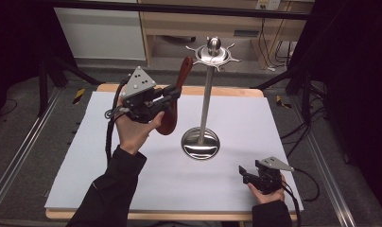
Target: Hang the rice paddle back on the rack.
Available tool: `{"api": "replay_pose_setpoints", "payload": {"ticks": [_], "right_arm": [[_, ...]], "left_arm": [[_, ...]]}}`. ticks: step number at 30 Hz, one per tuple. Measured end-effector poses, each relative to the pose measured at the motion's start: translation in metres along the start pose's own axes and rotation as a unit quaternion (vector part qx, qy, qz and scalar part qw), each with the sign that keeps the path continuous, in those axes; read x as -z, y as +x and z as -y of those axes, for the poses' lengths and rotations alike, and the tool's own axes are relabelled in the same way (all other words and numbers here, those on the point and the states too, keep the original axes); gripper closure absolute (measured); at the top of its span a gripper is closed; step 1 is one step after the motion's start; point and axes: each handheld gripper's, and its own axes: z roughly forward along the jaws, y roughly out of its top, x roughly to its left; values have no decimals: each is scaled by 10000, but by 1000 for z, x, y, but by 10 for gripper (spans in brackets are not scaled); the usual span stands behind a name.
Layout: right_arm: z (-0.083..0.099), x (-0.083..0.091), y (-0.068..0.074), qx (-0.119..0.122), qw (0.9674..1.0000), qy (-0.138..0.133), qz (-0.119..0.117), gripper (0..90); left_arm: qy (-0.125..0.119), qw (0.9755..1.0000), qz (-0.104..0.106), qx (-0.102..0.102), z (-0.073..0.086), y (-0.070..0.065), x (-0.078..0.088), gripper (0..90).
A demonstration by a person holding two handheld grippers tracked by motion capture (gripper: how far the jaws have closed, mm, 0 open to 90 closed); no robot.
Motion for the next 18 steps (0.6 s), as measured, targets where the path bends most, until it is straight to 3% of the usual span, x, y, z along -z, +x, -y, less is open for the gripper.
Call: {"api": "replay_pose_setpoints", "payload": {"ticks": [18], "right_arm": [[0, 0, 0, 5, 10000, 3, -7, 299]], "left_arm": [[65, 10000, -3, 15, -1, 0, -15, 785]]}}
